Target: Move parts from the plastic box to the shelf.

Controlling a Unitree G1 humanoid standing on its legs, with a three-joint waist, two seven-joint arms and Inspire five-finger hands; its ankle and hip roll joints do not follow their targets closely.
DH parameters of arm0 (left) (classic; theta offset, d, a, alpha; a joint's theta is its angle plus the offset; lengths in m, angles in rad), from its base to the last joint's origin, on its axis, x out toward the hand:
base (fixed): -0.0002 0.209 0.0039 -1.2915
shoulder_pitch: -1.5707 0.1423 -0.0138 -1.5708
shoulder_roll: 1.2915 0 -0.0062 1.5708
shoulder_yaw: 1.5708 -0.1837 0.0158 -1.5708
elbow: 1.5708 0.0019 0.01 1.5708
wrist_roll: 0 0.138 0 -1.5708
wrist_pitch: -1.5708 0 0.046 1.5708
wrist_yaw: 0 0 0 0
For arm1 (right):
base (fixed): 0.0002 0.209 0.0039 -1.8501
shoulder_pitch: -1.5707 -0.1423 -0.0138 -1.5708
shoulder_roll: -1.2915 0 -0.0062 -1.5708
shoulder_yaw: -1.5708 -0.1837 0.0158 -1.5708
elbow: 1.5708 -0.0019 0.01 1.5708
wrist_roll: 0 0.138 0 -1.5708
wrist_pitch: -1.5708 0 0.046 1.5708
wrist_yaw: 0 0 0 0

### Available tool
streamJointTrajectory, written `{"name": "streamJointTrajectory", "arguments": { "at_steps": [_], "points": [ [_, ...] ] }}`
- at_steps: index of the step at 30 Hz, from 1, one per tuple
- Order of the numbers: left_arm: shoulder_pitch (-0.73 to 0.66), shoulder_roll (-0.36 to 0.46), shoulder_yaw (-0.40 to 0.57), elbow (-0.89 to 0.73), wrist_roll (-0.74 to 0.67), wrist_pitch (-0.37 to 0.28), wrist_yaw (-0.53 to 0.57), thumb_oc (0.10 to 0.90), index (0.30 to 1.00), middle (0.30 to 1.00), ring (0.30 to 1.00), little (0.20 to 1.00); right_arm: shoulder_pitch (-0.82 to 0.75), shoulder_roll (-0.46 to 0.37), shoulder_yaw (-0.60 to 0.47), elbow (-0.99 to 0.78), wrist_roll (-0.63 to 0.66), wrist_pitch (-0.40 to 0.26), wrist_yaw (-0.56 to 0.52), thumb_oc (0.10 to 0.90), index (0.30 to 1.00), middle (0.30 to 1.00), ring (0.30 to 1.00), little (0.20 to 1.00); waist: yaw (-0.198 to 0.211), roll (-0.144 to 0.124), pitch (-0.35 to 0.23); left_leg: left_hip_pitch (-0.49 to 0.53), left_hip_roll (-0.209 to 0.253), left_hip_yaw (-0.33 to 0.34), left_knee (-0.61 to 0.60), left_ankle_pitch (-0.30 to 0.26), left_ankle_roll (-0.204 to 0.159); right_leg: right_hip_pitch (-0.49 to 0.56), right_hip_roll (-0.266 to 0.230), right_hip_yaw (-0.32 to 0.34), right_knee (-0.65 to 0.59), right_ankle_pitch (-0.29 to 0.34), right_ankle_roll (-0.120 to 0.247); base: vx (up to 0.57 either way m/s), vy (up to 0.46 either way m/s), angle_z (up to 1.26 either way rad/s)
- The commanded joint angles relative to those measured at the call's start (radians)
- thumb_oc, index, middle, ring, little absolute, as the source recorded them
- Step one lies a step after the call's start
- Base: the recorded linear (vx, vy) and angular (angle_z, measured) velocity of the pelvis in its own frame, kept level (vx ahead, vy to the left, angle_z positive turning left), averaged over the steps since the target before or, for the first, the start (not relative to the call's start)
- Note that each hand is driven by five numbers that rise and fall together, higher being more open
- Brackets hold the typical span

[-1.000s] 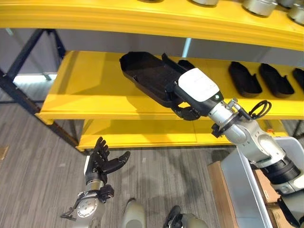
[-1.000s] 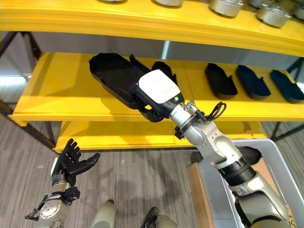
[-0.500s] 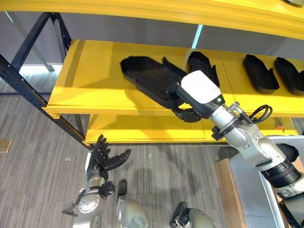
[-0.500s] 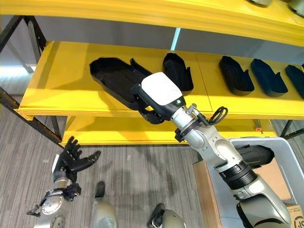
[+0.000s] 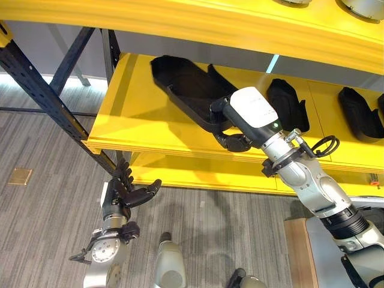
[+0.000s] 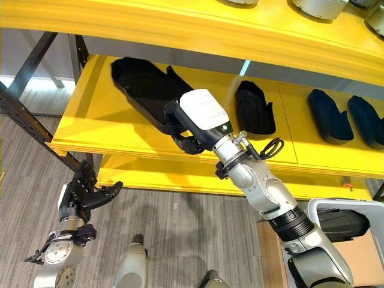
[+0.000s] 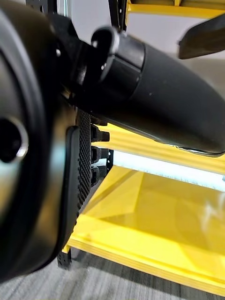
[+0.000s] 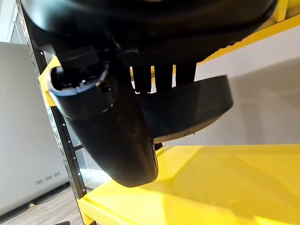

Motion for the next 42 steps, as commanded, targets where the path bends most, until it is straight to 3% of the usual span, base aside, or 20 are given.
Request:
{"name": "streamJointTrajectory", "arguments": {
  "at_steps": [1, 12, 20, 35, 42],
  "points": [
    [0.013, 0.061, -0.025, -0.118, -0.018, -0.085, 0.002, 0.9, 1.0, 1.0, 1.0, 1.0, -0.185, 0.03, -0.074, -0.002, -0.008, -0.005, -0.121, 0.4, 0.3, 0.3, 0.3, 0.3, -0.01, -0.025, -0.115, -0.089, 0.017, -0.039, -0.083, 0.131, 0.002, 0.102, -0.029, 0.011, -0.002, -0.042, 0.008, 0.03, -0.019, 0.12],
    [0.013, 0.084, -0.049, -0.128, -0.059, -0.102, -0.01, 0.9, 1.0, 1.0, 1.0, 1.0, -0.399, 0.075, 0.057, 0.386, -0.004, 0.078, -0.17, 0.4, 0.3, 0.3, 0.3, 0.3, 0.029, -0.012, -0.101, -0.117, 0.005, -0.071, -0.091, 0.151, -0.005, 0.105, -0.016, -0.015, -0.004, -0.05, 0.001, 0.01, -0.013, 0.09],
    [-0.025, 0.133, -0.09, -0.134, -0.107, -0.129, -0.014, 0.9, 1.0, 1.0, 1.0, 1.0, -0.639, 0.129, 0.151, 0.798, 0.146, 0.107, -0.216, 0.4, 0.3, 0.3, 0.3, 0.3, 0.084, 0.016, -0.046, -0.182, -0.017, -0.116, -0.026, 0.138, -0.007, 0.068, -0.015, -0.04, 0.08, -0.092, -0.01, -0.03, -0.018, 0.14],
    [-0.103, 0.177, -0.162, -0.147, -0.124, -0.14, -0.008, 0.9, 1.0, 1.0, 1.0, 1.0, -0.788, 0.178, 0.185, 1.184, 0.33, 0.114, -0.239, 0.4, 0.3, 0.3, 0.3, 0.3, 0.132, 0.081, 0.032, -0.275, -0.073, -0.163, 0.101, 0.082, -0.007, -0.007, -0.054, -0.047, 0.262, -0.178, -0.013, -0.02, -0.003, 0.13],
    [-0.121, 0.171, -0.18, -0.147, -0.134, -0.14, 0.004, 0.9, 1.0, 1.0, 1.0, 1.0, -0.787, 0.162, 0.169, 1.232, 0.362, 0.119, -0.252, 0.4, 0.3, 0.3, 0.3, 0.3, 0.134, 0.106, 0.049, -0.305, -0.093, -0.174, 0.137, 0.074, -0.002, -0.032, -0.066, -0.048, 0.324, -0.202, -0.017, -0.02, 0.006, 0.11]
  ]
}}
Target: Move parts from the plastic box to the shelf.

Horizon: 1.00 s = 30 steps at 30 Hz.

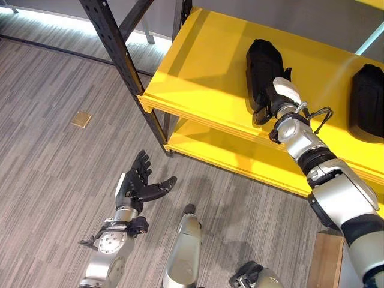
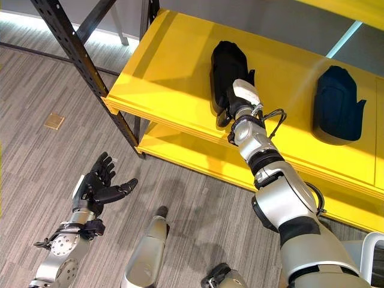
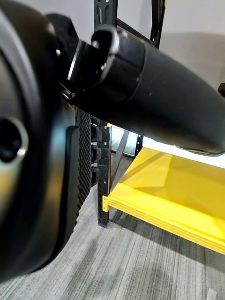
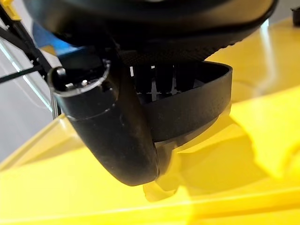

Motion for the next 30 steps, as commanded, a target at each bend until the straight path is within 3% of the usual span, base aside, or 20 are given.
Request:
{"name": "streamJointTrajectory", "arguments": {
  "at_steps": [1, 17, 30],
  "points": [
    [-0.052, 0.041, 0.0, -0.126, -0.018, -0.111, 0.002, 0.9, 1.0, 1.0, 1.0, 1.0, -0.163, -0.037, -0.015, -0.011, 0.044, -0.03, -0.072, 0.4, 0.3, 0.3, 0.3, 0.3, -0.001, 0.005, -0.029, -0.093, 0.007, -0.009, 0.011, 0.057, 0.011, 0.122, 0.048, 0.054, -0.009, -0.032, -0.024, -0.01, -0.005, 0.04],
    [-0.068, 0.047, -0.033, -0.13, -0.031, -0.1, -0.009, 0.9, 1.0, 1.0, 1.0, 1.0, -0.172, -0.14, -0.053, 0.063, 0.102, -0.024, -0.096, 0.4, 0.3, 0.3, 0.3, 0.3, -0.018, 0.033, -0.014, -0.107, -0.01, -0.02, 0.022, 0.054, 0.019, 0.107, 0.04, 0.049, 0.021, -0.043, -0.022, 0.0, -0.001, 0.02],
    [-0.066, 0.057, -0.031, -0.131, -0.051, -0.098, -0.02, 0.9, 1.0, 1.0, 1.0, 1.0, -0.222, -0.218, -0.023, 0.067, 0.099, -0.022, -0.111, 0.4, 0.3, 0.3, 0.3, 0.3, -0.031, 0.03, -0.019, -0.124, -0.019, -0.021, 0.035, 0.051, 0.023, 0.105, 0.039, 0.043, 0.017, -0.04, -0.021, 0.0, 0.0, 0.0]
  ]
}}
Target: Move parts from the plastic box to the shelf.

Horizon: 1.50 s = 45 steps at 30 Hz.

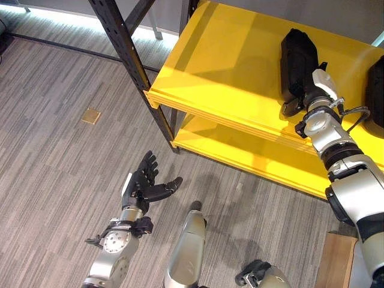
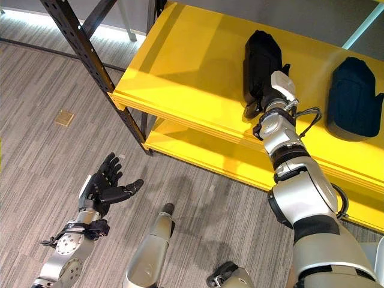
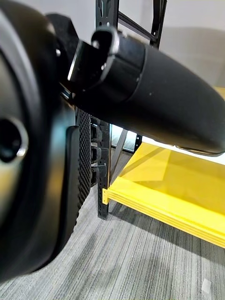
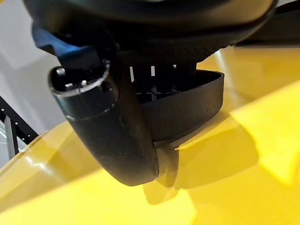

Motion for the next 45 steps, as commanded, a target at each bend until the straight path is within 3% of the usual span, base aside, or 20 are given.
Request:
{"name": "streamJointTrajectory", "arguments": {
  "at_steps": [1, 14, 22, 23, 24, 25, 45],
  "points": [
    [-0.05, 0.057, 0.011, -0.123, -0.016, -0.098, -0.017, 0.9, 1.0, 1.0, 1.0, 1.0, -0.2, -0.099, 0.029, -0.01, 0.013, -0.024, -0.083, 0.4, 0.3, 0.3, 0.3, 0.3, -0.026, 0.002, -0.036, -0.094, 0.002, -0.005, 0.012, 0.05, 0.023, 0.125, 0.063, 0.05, -0.025, -0.023, -0.021, 0.0, 0.0, 0.0],
    [-0.052, 0.07, 0.014, -0.12, -0.026, -0.1, -0.028, 0.9, 1.0, 1.0, 1.0, 1.0, -0.229, -0.145, 0.058, 0.009, 0.02, -0.027, -0.074, 0.4, 0.3, 0.3, 0.3, 0.3, -0.019, -0.001, -0.039, -0.113, -0.011, -0.01, 0.018, 0.047, 0.029, 0.129, 0.066, 0.038, -0.041, -0.013, -0.018, 0.0, -0.002, 0.01],
    [-0.066, 0.069, 0.01, -0.118, -0.027, -0.102, -0.023, 0.9, 1.0, 1.0, 1.0, 1.0, -0.212, -0.112, 0.038, 0.019, 0.054, -0.029, -0.055, 0.4, 0.3, 0.3, 0.3, 0.3, -0.01, -0.001, -0.037, -0.125, -0.021, -0.012, 0.027, 0.042, 0.035, 0.13, 0.069, 0.027, -0.042, -0.012, -0.017, 0.0, 0.0, 0.0],
    [-0.067, 0.069, 0.009, -0.114, -0.025, -0.103, -0.023, 0.9, 1.0, 1.0, 1.0, 1.0, -0.208, -0.104, 0.028, 0.018, 0.069, -0.031, -0.052, 0.578, 0.55, 0.55, 0.55, 0.55, -0.007, -0.001, -0.036, -0.126, -0.022, -0.013, 0.028, 0.042, 0.035, 0.132, 0.069, 0.026, -0.041, -0.013, -0.018, 0.0, 0.0, 0.0],
    [-0.069, 0.071, 0.01, -0.112, -0.025, -0.104, -0.022, 0.9, 1.0, 1.0, 1.0, 1.0, -0.207, -0.102, 0.028, 0.014, 0.075, -0.034, -0.047, 0.694, 0.712, 0.712, 0.712, 0.712, -0.006, -0.002, -0.034, -0.126, -0.023, -0.014, 0.029, 0.041, 0.035, 0.131, 0.069, 0.026, -0.04, -0.014, -0.018, 0.0, 0.0, 0.0],
    [-0.068, 0.072, 0.01, -0.111, -0.026, -0.103, -0.023, 0.9, 1.0, 1.0, 1.0, 1.0, -0.207, -0.097, 0.028, 0.012, 0.084, -0.037, -0.041, 0.9, 1.0, 1.0, 1.0, 1.0, -0.004, -0.003, -0.034, -0.126, -0.023, -0.014, 0.029, 0.041, 0.035, 0.133, 0.069, 0.025, -0.041, -0.015, -0.019, 0.0, 0.0, 0.0],
    [-0.079, 0.083, -0.004, -0.099, -0.037, -0.099, -0.029, 0.9, 1.0, 1.0, 1.0, 1.0, -0.211, -0.009, 0.019, 0.024, 0.089, -0.036, -0.026, 0.9, 1.0, 1.0, 1.0, 1.0, 0.018, -0.002, -0.022, -0.135, -0.038, -0.023, 0.04, 0.038, 0.041, 0.141, 0.074, 0.005, -0.037, -0.019, -0.018, 0.0, 0.001, 0.0]
  ]
}}
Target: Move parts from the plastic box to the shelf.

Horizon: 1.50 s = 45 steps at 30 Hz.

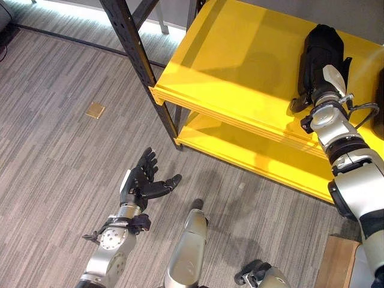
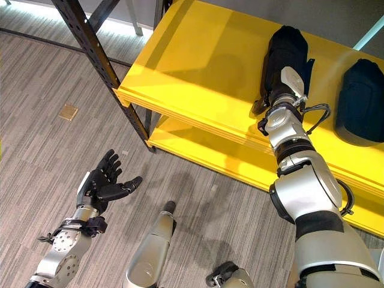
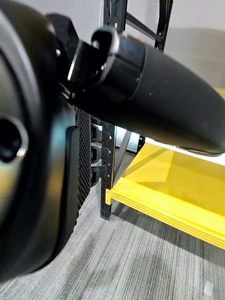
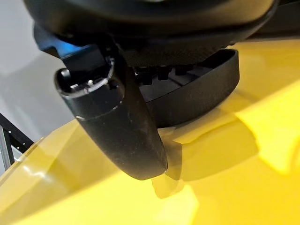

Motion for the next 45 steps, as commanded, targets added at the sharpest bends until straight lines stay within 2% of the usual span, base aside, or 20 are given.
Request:
{"name": "streamJointTrajectory", "arguments": {
  "at_steps": [1, 45],
  "points": [
    [-0.058, 0.046, -0.003, -0.099, -0.001, -0.1, -0.011, 0.9, 1.0, 1.0, 1.0, 1.0, -0.158, -0.012, 0.011, -0.045, 0.013, -0.042, -0.037, 0.9, 1.0, 1.0, 1.0, 1.0, 0.005, -0.003, -0.022, -0.113, -0.022, 0.004, 0.042, 0.032, 0.042, 0.134, 0.077, 0.04, -0.033, -0.018, -0.027, 0.0, 0.0, 0.0],
    [-0.083, 0.059, -0.027, -0.077, -0.005, -0.091, -0.004, 0.9, 1.0, 1.0, 1.0, 1.0, -0.152, 0.108, -0.086, -0.04, 0.154, -0.048, -0.047, 0.9, 1.0, 1.0, 1.0, 1.0, 0.019, -0.002, -0.021, -0.117, -0.032, 0.003, 0.05, 0.021, 0.051, 0.15, 0.086, 0.036, -0.058, -0.01, -0.026, 0.0, 0.0, 0.0]
  ]
}}
